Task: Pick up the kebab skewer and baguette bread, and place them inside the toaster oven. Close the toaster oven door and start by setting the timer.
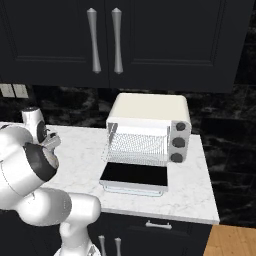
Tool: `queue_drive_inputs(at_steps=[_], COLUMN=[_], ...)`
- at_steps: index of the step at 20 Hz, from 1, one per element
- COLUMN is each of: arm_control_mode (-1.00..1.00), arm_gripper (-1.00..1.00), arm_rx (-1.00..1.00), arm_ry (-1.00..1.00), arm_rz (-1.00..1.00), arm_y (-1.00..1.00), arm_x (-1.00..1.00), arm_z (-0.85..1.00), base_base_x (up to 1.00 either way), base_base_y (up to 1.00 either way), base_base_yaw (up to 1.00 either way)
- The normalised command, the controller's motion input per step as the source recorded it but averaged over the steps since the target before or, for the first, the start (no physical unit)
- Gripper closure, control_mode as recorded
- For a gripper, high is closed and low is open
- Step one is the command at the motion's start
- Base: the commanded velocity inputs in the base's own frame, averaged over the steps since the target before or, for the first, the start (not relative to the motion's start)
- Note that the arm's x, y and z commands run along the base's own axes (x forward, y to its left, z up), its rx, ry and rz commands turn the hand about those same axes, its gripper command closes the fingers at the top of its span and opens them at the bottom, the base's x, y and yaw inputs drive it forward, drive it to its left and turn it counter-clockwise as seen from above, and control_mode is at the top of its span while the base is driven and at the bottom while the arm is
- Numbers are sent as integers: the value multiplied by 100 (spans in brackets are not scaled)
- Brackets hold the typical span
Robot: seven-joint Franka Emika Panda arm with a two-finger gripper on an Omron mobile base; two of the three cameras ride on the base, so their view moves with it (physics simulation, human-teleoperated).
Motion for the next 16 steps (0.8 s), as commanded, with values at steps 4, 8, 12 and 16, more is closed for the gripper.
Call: queue_drive_inputs(at_steps=[4, 8, 12, 16], arm_control_mode=[-100, -100, -100, -100], arm_gripper=[-100, -100, -100, -100], arm_rx=[0, -1, -4, -3], arm_ry=[0, 0, 0, 0], arm_rz=[11, 11, 10, 4], arm_y=[8, 12, 19, 17], arm_x=[23, 21, 22, 21], arm_z=[-26, -36, -40, -23], base_base_x=[0, 0, 0, 0], base_base_y=[0, 0, 0, 0], base_base_yaw=[0, 0, 0, 0])
